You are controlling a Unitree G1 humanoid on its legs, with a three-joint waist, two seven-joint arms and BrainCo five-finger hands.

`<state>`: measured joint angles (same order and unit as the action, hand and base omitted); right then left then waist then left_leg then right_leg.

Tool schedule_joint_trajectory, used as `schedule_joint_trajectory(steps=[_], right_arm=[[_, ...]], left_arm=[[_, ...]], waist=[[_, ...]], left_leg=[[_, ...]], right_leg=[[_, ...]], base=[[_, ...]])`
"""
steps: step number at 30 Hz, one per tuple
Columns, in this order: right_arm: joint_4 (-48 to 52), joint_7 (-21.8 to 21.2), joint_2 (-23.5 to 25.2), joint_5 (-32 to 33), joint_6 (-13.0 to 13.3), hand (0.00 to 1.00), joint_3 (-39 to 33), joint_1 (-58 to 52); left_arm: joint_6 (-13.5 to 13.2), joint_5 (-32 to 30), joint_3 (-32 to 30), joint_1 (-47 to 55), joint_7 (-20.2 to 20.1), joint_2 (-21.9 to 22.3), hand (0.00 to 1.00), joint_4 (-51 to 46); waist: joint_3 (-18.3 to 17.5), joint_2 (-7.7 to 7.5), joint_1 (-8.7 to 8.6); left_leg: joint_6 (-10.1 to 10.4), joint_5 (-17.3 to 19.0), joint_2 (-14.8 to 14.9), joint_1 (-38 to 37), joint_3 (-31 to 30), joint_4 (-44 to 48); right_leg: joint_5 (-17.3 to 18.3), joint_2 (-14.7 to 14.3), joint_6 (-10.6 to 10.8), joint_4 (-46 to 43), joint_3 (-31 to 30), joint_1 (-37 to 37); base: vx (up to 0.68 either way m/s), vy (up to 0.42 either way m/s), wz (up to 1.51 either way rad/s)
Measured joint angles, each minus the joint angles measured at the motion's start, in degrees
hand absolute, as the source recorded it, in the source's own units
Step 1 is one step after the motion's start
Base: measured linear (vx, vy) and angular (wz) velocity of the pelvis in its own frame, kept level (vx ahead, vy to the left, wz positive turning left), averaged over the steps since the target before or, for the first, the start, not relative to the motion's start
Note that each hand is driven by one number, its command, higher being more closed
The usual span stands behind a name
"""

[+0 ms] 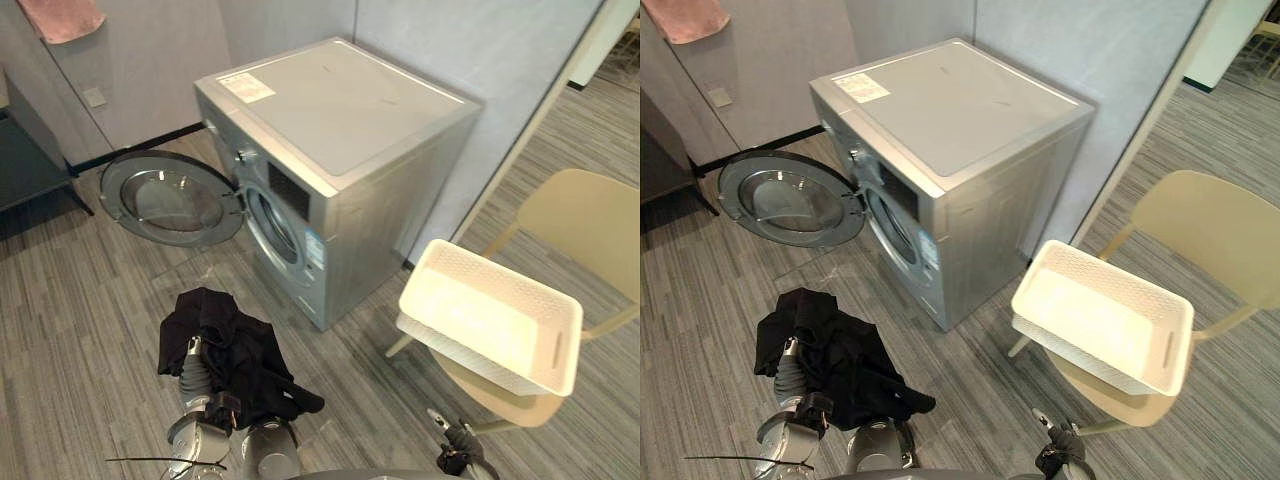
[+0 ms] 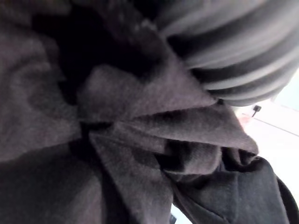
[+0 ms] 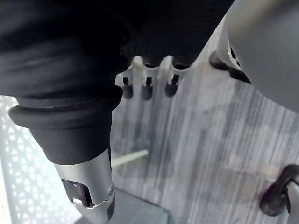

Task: Pick up the laundry basket with both hands and put the clothes into the washing machine.

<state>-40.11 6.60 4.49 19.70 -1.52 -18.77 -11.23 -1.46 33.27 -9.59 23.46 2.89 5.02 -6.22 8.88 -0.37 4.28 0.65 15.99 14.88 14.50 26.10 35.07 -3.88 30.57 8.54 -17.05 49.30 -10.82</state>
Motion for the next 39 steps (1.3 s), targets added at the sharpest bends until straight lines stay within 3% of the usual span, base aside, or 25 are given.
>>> schedule_joint_trajectory(steps=[1, 3, 5, 6, 9, 10, 12, 13, 15, 17, 20, 21, 24, 26, 27, 29, 30, 31, 32, 33, 35, 36, 37, 38, 39], right_arm=[[0.0, 0.1, 0.0, 0.0, -0.1, 0.00, -0.2, 0.3], [0.0, 0.9, 0.0, 0.0, -0.3, 0.00, -0.7, 1.1], [0.0, 0.9, -0.3, 0.0, -0.7, 0.00, -1.0, 1.1], [0.6, 0.9, 0.2, 0.6, -1.0, 0.00, -2.5, 0.7], [0.7, 0.7, 0.3, 2.6, -0.2, 0.00, -4.5, -0.4], [0.4, 0.7, 0.4, 4.3, 0.5, 0.00, -5.7, -1.0], [-1.7, 0.7, 0.5, 6.3, 1.2, 0.00, -8.6, -2.1], [-2.4, 0.7, 0.6, 7.0, 1.2, 0.00, -9.7, -2.2], [-5.6, 0.8, 0.8, 9.0, 1.2, 0.00, -12.5, -3.1], [-6.7, 0.8, 0.9, 10.1, 1.2, 0.00, -14.1, -4.3], [-6.7, 1.0, 0.7, 11.3, 1.4, 0.00, -15.0, -6.7], [-6.6, 1.0, 0.7, 11.4, 1.5, 0.00, -15.2, -7.5], [-5.7, 1.0, 0.7, 11.9, 1.4, 0.00, -14.2, -5.6], [-2.6, 1.0, 0.7, 11.8, 1.4, 0.00, -13.7, -4.1], [-1.5, 1.0, 0.7, 11.8, 1.5, 0.00, -13.2, -3.8], [0.8, 2.9, 0.3, 12.0, 1.3, 0.00, -11.9, -1.4], [0.5, 3.8, 0.3, 12.0, 1.5, 0.00, -12.0, -1.4], [1.1, 3.9, 0.2, 11.8, 1.4, 0.00, -10.9, -1.7], [1.4, 3.7, 0.1, 11.7, 1.4, 0.00, -9.3, -1.7], [3.7, 4.4, 0.0, 11.7, 1.4, 0.00, -7.5, -1.6], [6.1, 4.5, -0.1, 11.0, 1.8, 0.00, -5.4, -1.5], [6.7, 4.6, -0.1, 10.3, 2.4, 0.00, -4.4, -1.5], [6.8, 4.6, 0.0, 9.7, 2.4, 0.00, -4.4, -1.6], [7.0, 4.6, 0.0, 9.1, 2.4, 0.00, -4.6, -2.2], [4.8, 4.4, 0.0, 9.1, 1.4, 0.00, -3.1, -2.3]], left_arm=[[0.0, 0.0, 0.0, 0.0, 0.0, 0.0, 1.00, 0.0], [0.0, -0.2, 0.5, -0.5, 0.1, -0.1, 1.00, 0.0], [-0.1, -0.3, 1.3, -1.3, 0.5, -0.3, 1.00, 0.4], [-0.5, -0.5, 2.3, -2.9, 1.0, -0.6, 1.00, 1.9], [-0.9, -1.0, 6.2, -5.4, 0.9, -1.5, 1.00, 6.6], [-0.7, -2.1, 8.8, -6.8, 0.5, -1.6, 1.00, 8.7], [0.2, -3.1, 12.9, -9.0, -0.5, -1.6, 1.00, 12.6], [0.5, -3.1, 14.2, -9.6, -0.6, -1.5, 1.00, 13.9], [1.1, -4.7, 19.1, -11.8, -1.7, -1.3, 1.00, 16.9], [1.1, -5.0, 22.1, -13.2, -2.8, -1.4, 1.00, 17.5], [1.1, -5.4, 25.2, -13.5, -4.1, -1.7, 1.00, 17.5], [1.1, -5.4, 26.6, -13.3, -4.2, -1.8, 1.00, 17.6], [1.1, -5.3, 27.2, -13.4, -4.2, -1.9, 1.00, 17.0], [1.1, -5.0, 27.0, -12.8, -4.2, -2.0, 1.00, 15.6], [0.9, -4.8, 26.7, -12.1, -4.2, -2.0, 1.00, 14.5], [0.7, -4.6, 24.1, -9.9, -4.1, -1.9, 1.00, 12.5], [0.7, -4.6, 23.0, -9.4, -4.0, -1.8, 1.00, 12.5], [0.7, -4.1, 20.9, -8.8, -3.7, -1.7, 1.00, 12.4], [0.6, -3.8, 19.5, -8.4, -3.3, -1.9, 1.00, 12.4], [0.6, -2.7, 18.6, -7.4, -2.4, -2.1, 1.00, 12.4], [0.5, -2.5, 18.6, -6.2, -1.4, -1.8, 1.00, 11.6], [0.5, -2.5, 19.9, -5.7, -1.1, -1.9, 1.00, 11.3], [0.5, -2.5, 20.5, -5.7, -1.1, -1.9, 1.00, 11.3], [0.6, -2.5, 21.8, -5.6, -1.4, -1.9, 1.00, 11.1], [0.8, -2.5, 20.8, -5.7, -1.2, -2.4, 1.00, 11.2]], waist=[[-0.2, -0.18, 0.02], [-0.3, 0.60, -0.28], [0.0, 1.18, -0.54], [0.2, 1.85, -0.64], [-0.1, 1.41, -4.07], [0.0, 0.62, -5.63], [0.7, -0.16, -6.57], [0.5, -1.07, -6.67], [0.4, -0.07, -8.79], [0.2, -0.10, -9.98], [-1.7, -1.03, -10.92], [-2.8, 0.52, -12.66], [-4.3, 2.87, -13.00], [-3.5, 3.13, -12.80], [-3.2, 2.79, -12.53], [-2.8, 3.35, -9.74], [-2.8, 3.22, -9.03], [-2.7, 2.79, -8.31], [-2.4, 2.26, -8.07], [-2.2, 1.71, -7.88], [-2.5, 1.82, -6.58], [-3.1, 2.83, -6.43], [-3.3, 3.36, -6.80], [-4.1, 4.47, -8.86], [-5.3, 1.04, -9.63]], left_leg=[[-0.6, 0.7, -1.3, -0.1, 0.2, 0.0], [-2.5, 2.0, -6.1, -0.6, 0.0, -1.8], [-3.0, 1.8, -8.8, -1.8, -1.8, -4.4], [-4.9, -0.5, -11.3, -3.9, -4.3, -9.1], [-5.0, -4.8, -17.0, -9.5, -10.8, -23.0], [-4.8, -4.7, -16.9, -10.4, -10.1, -22.9], [-5.3, -6.1, -19.1, -12.4, -11.3, -23.5], [-5.5, -6.0, -19.8, -13.7, -12.2, -24.3], [-6.1, -5.6, -20.5, -16.3, -16.8, -27.2], [-5.9, -5.7, -21.4, -19.6, -19.0, -30.4], [-6.6, -2.9, -23.4, -24.0, -21.7, -31.0], [-5.7, -0.3, -22.4, -25.9, -23.6, -29.2], [-3.6, -0.2, -20.4, -23.2, -21.0, -16.1], [6.8, -5.1, -18.3, -16.2, -20.7, 6.7], [8.2, -6.0, -17.0, -13.5, -20.0, 13.9], [7.4, -5.4, -11.9, -6.4, -18.7, 29.8], [6.5, -4.9, -10.2, -4.6, -18.6, 30.3], [3.8, -3.3, -5.7, -1.8, -18.0, 27.7], [1.5, -2.0, -2.8, -1.0, -18.4, 22.1], [0.1, -1.2, -0.8, -1.5, -21.9, 9.0], [1.1, -1.8, -0.4, -4.1, -28.8, -4.1], [5.5, -4.6, 0.9, -4.8, -30.6, -9.2], [7.1, -6.2, 1.3, -4.4, -29.4, -10.3], [8.7, -8.1, 0.6, -3.9, -27.0, -12.3], [8.0, -6.5, -2.7, -4.5, -24.3, -11.3]], right_leg=[[-1.6, 1.2, -1.4, -0.1, -0.7, 0.3], [-8.3, 5.5, -10.9, -3.2, -4.3, 2.8], [-6.3, 4.9, -15.6, -8.9, -12.7, 6.0], [1.2, -0.9, -13.4, -16.5, -23.9, 9.9], [12.5, -13.6, -10.4, -28.2, -33.5, 17.1], [15.9, -17.3, -9.3, -30.3, -33.6, 20.2], [18.4, -20.1, -6.6, -29.6, -34.7, 24.0], [18.6, -21.3, -6.7, -28.1, -35.3, 25.2], [18.3, -26.8, -6.4, -18.9, -36.0, 29.1], [16.7, -28.5, -6.3, -11.7, -35.0, 30.3], [13.0, -28.4, -12.0, -7.2, -34.0, 29.7], [9.9, -28.7, -14.2, -7.6, -32.5, 27.6], [11.0, -30.0, -14.5, -6.8, -32.0, 23.4], [11.2, -31.0, -14.5, -2.9, -33.1, 16.3], [11.9, -31.6, -14.4, -1.6, -34.3, 14.1], [13.8, -33.4, -14.1, 1.7, -41.0, 8.2], [13.8, -33.4, -14.1, 2.2, -42.4, 7.5], [14.0, -33.2, -13.1, 3.2, -45.4, 6.5], [14.5, -32.8, -12.3, 3.2, -48.2, 6.2], [15.7, -31.8, -10.9, 2.6, -53.1, 6.7], [17.8, -31.2, -9.2, 0.4, -58.6, 8.7], [19.1, -31.2, -7.2, -0.7, -61.5, 9.6], [19.7, -30.9, -6.2, -0.9, -61.9, 9.5], [20.9, -29.8, -3.6, -1.2, -61.2, 9.0], [21.8, -25.4, -1.1, -2.7, -61.7, 9.5]], base=[[0.07, 0.389, 0.23], [0.07, 0.404, 0.35], [0.11, 0.342, 0.58], [0.14, 0.268, 0.76], [0.17, 0.186, 1.48], [0.24, 0.072, 1.72], [0.19, 0.003, 1.23], [0.20, 0.025, 0.93], [0.28, 0.031, 0.97], [0.40, -0.025, 0.88], [0.48, -0.054, 0.54], [0.61, -0.074, 0.56], [0.76, -0.064, 0.06], [0.55, -0.027, -0.11], [0.39, 0.017, -0.38], [0.42, 0.075, -0.97], [0.31, 0.116, -1.27], [0.21, 0.118, -1.20], [0.34, 0.280, -1.70], [0.26, 0.296, -1.57], [0.19, 0.324, -1.68], [0.25, 0.472, -1.32], [0.27, 0.518, -0.58], [0.38, 0.657, 0.01], [0.32, 0.516, -0.05]])
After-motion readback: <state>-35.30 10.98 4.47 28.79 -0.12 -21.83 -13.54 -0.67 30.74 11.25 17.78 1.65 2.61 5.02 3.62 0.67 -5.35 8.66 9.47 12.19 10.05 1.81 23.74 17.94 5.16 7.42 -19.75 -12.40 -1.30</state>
